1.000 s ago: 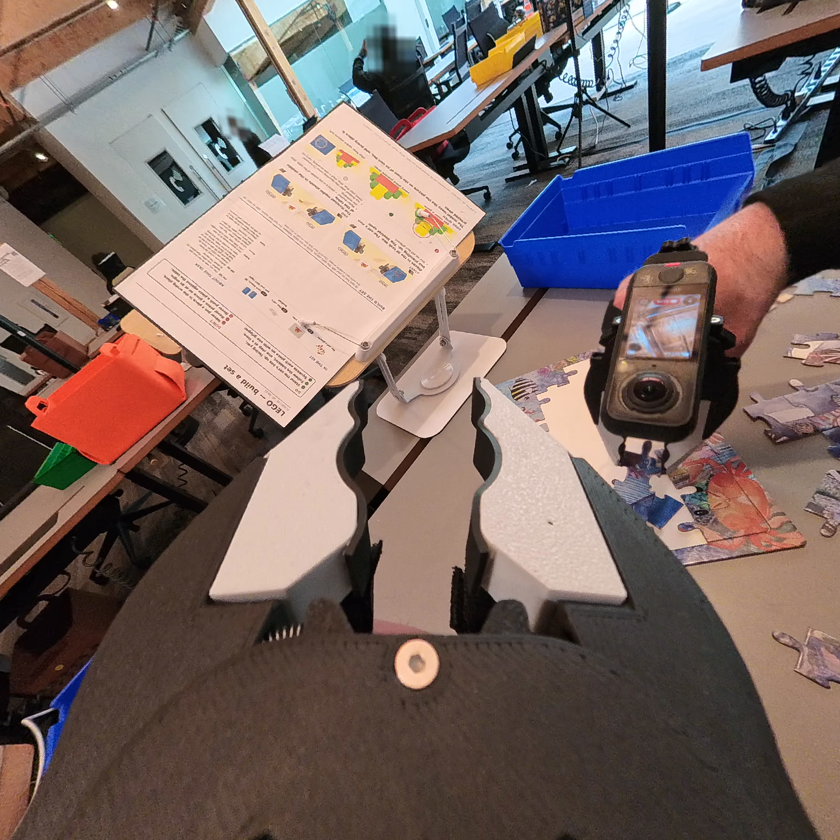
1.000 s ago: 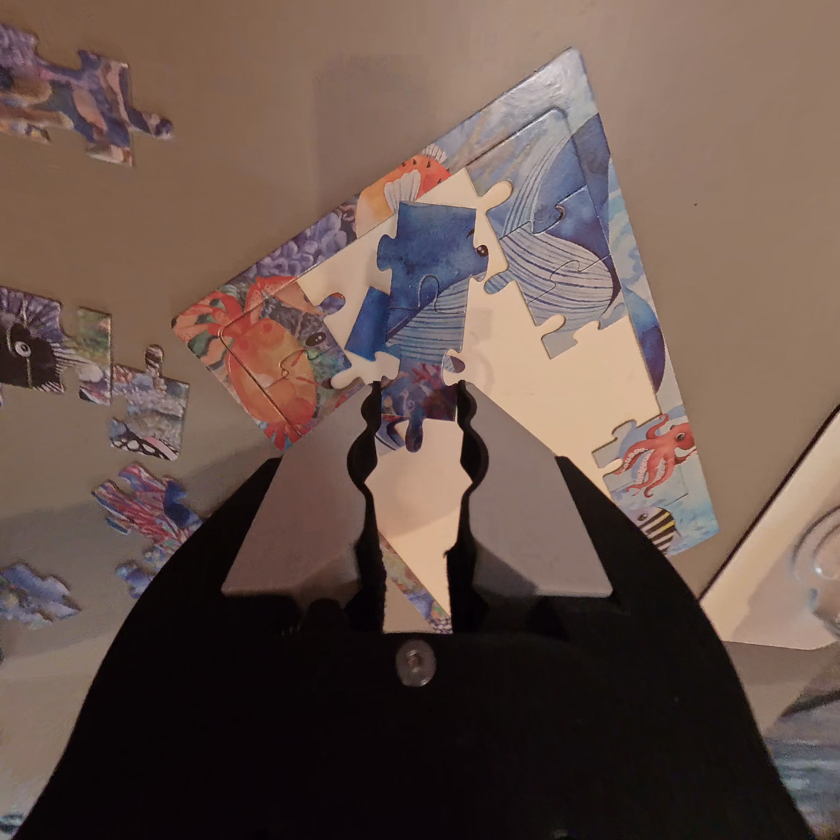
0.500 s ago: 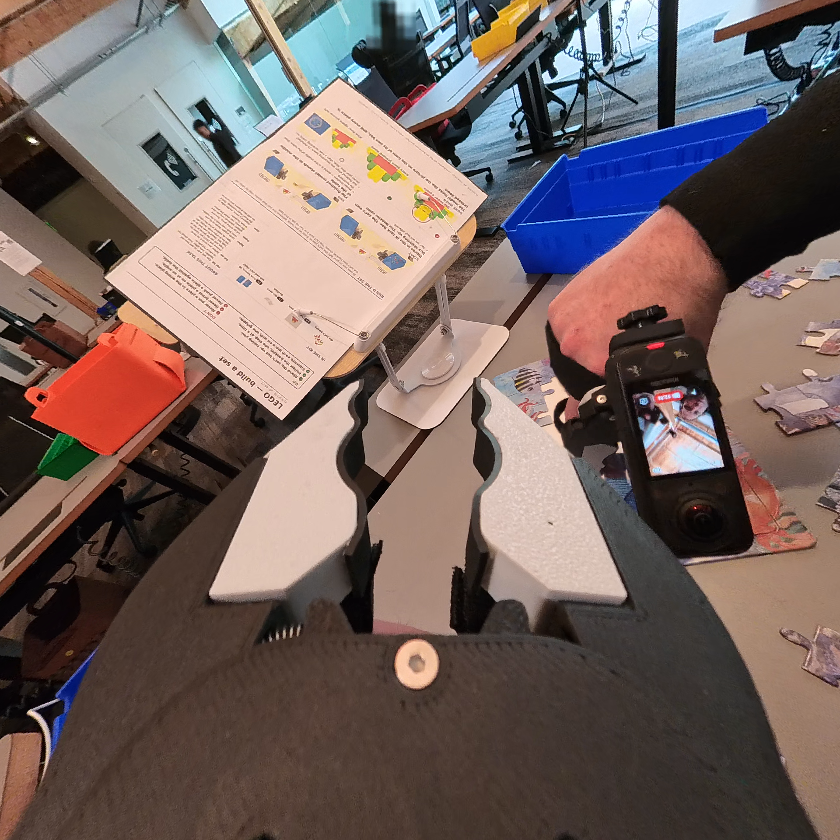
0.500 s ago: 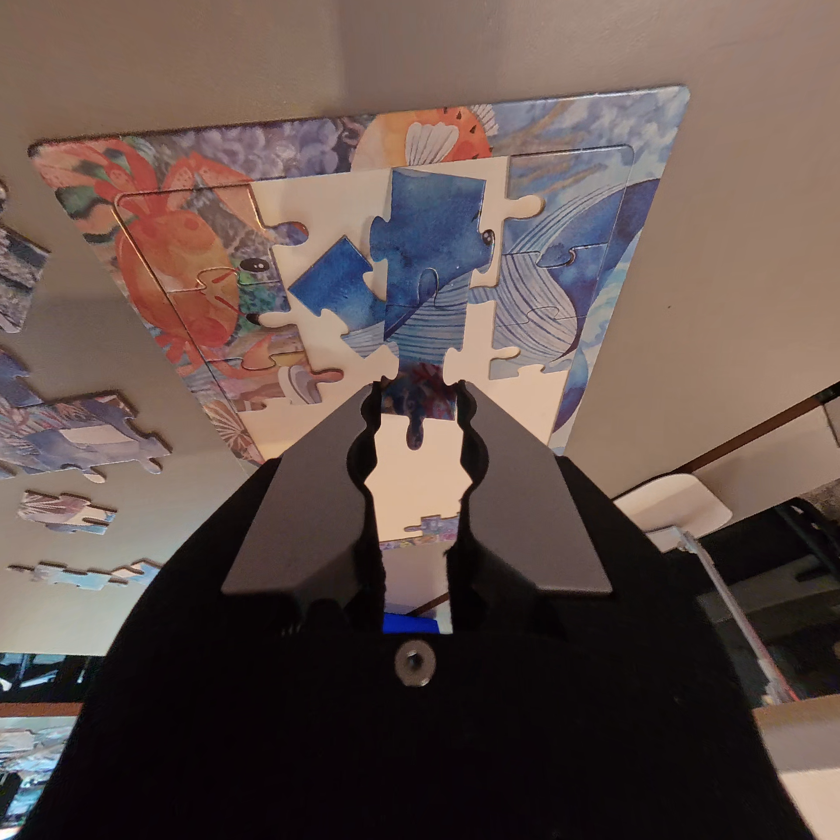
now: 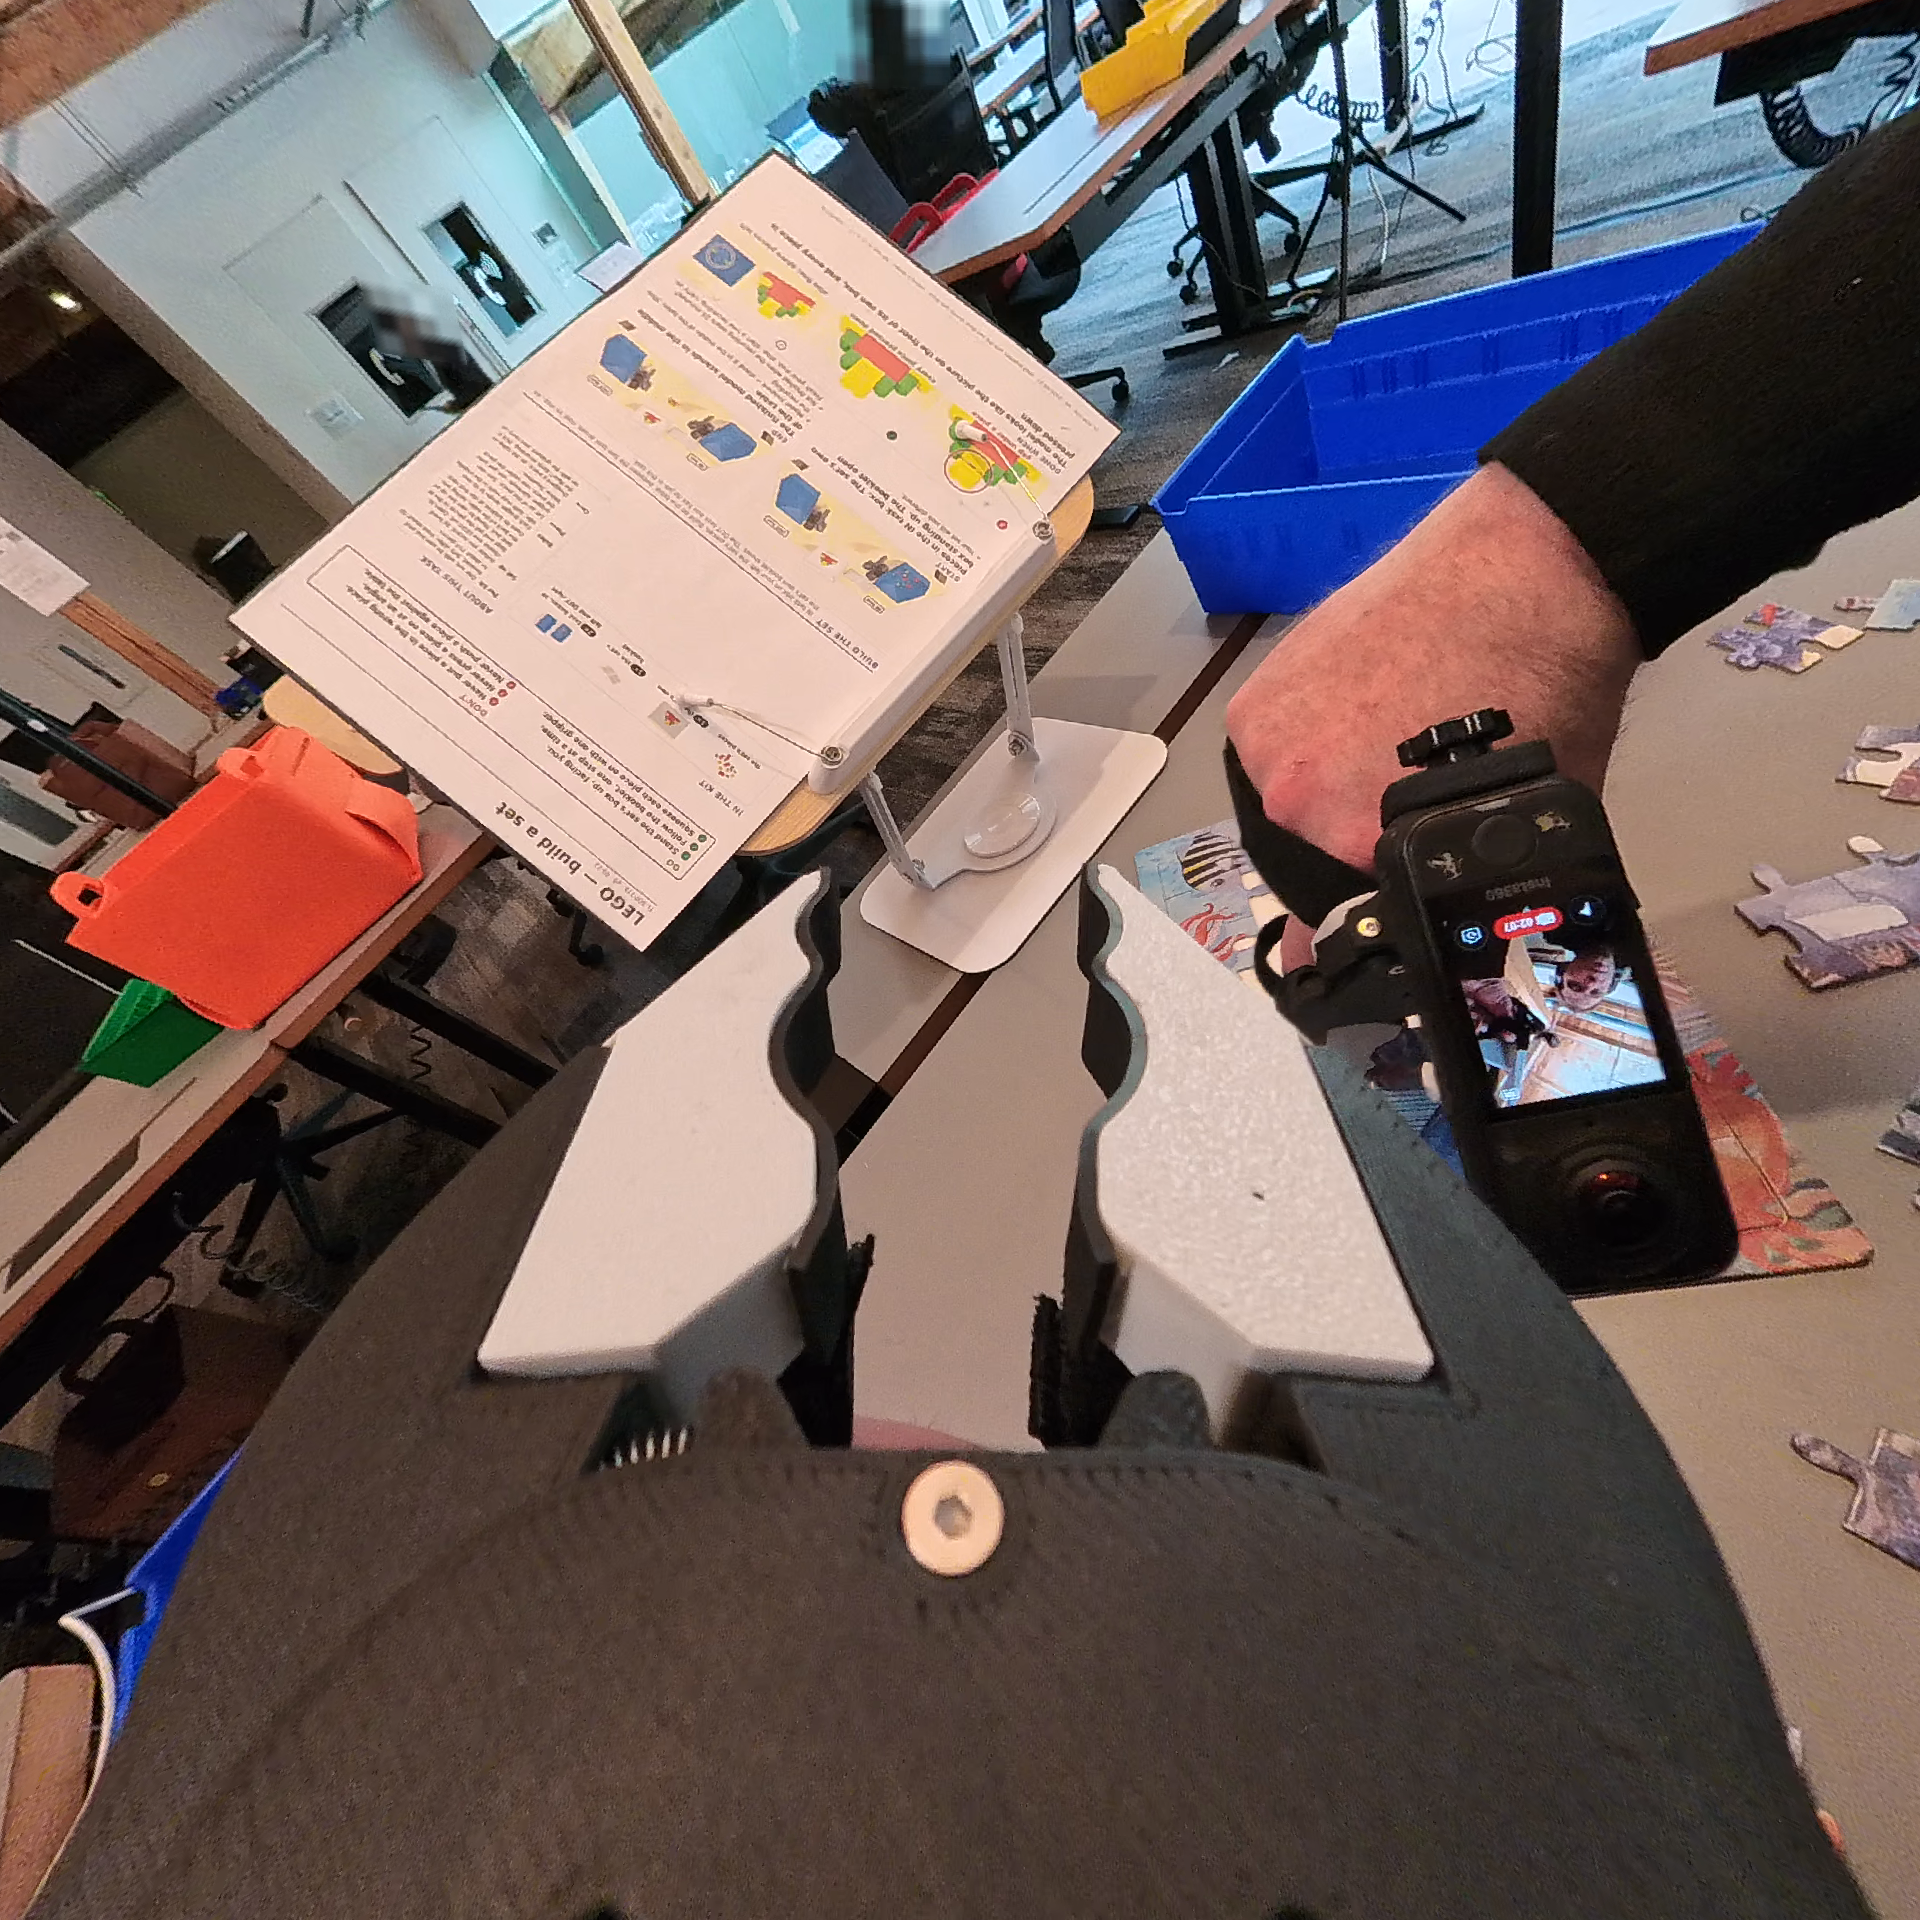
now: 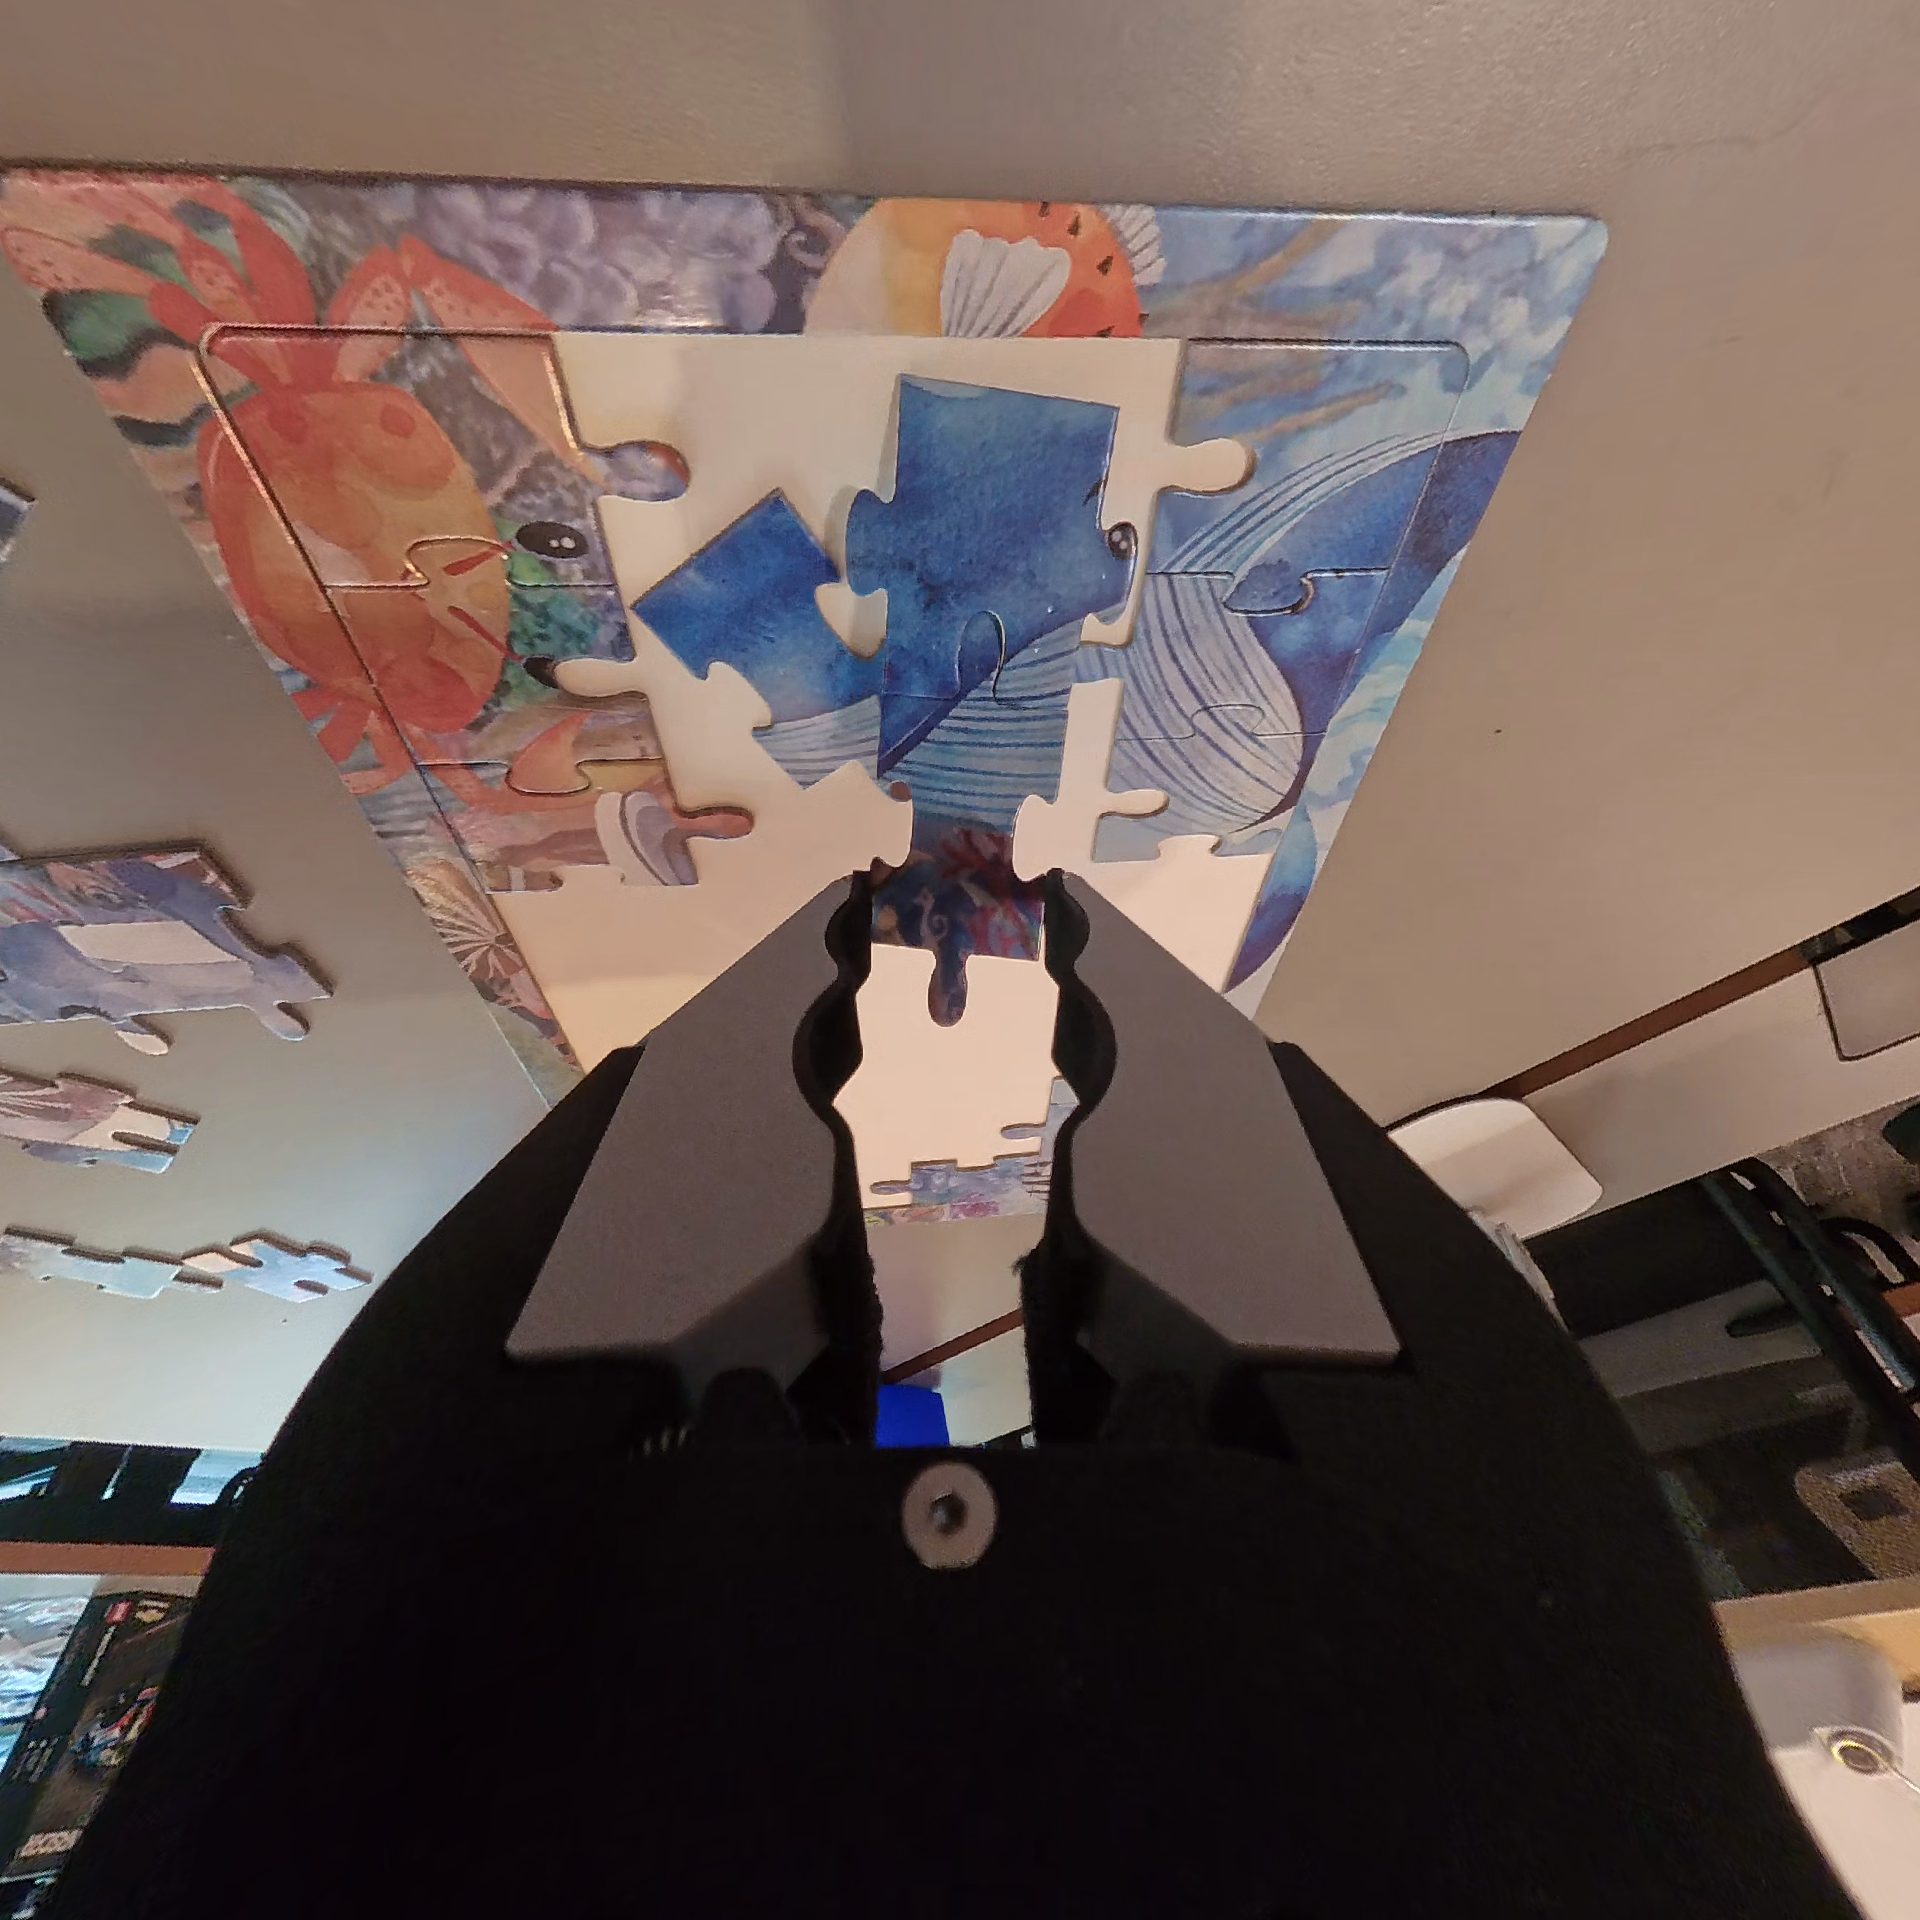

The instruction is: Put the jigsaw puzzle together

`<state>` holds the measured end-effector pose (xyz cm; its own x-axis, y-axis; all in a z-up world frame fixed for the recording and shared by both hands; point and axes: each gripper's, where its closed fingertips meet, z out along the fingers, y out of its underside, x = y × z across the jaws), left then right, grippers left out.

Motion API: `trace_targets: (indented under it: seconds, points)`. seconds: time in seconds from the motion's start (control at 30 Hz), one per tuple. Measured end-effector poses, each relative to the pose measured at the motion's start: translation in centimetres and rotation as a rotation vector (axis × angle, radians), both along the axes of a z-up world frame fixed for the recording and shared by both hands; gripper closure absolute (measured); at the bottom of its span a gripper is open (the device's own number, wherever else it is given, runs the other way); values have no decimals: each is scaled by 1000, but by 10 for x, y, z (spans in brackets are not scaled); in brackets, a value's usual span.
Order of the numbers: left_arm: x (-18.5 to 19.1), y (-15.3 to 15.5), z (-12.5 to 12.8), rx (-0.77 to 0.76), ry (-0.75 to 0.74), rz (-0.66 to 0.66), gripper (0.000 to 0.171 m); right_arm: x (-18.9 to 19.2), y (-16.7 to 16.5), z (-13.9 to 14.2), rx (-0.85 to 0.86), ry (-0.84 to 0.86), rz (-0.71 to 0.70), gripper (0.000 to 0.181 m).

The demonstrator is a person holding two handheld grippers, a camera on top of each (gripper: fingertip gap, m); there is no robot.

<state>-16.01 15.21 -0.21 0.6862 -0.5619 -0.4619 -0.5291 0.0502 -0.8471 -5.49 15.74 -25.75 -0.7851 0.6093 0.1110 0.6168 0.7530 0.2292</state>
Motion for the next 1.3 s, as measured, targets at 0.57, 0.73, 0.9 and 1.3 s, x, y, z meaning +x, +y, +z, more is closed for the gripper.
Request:
trace_targets:
  seconds: [0.57, 0.73, 0.9, 1.3]
  points:
    - [7, 3, -6, -15, 26, -1, 127, 14, -15, -8, 16, 5, 39, 149]
    - [6, 5, -7, -19, 29, 1, 127, 15, -11, -8, 18, 8, 34, 150]
    - [8, 5, -9, -23, 36, 1, 127, 9, -6, -5, 18, 43, 11, 148]
    - [8, 4, -8, -21, 36, -1, 127, 19, -38, 4, -306, 184, -370, 143]
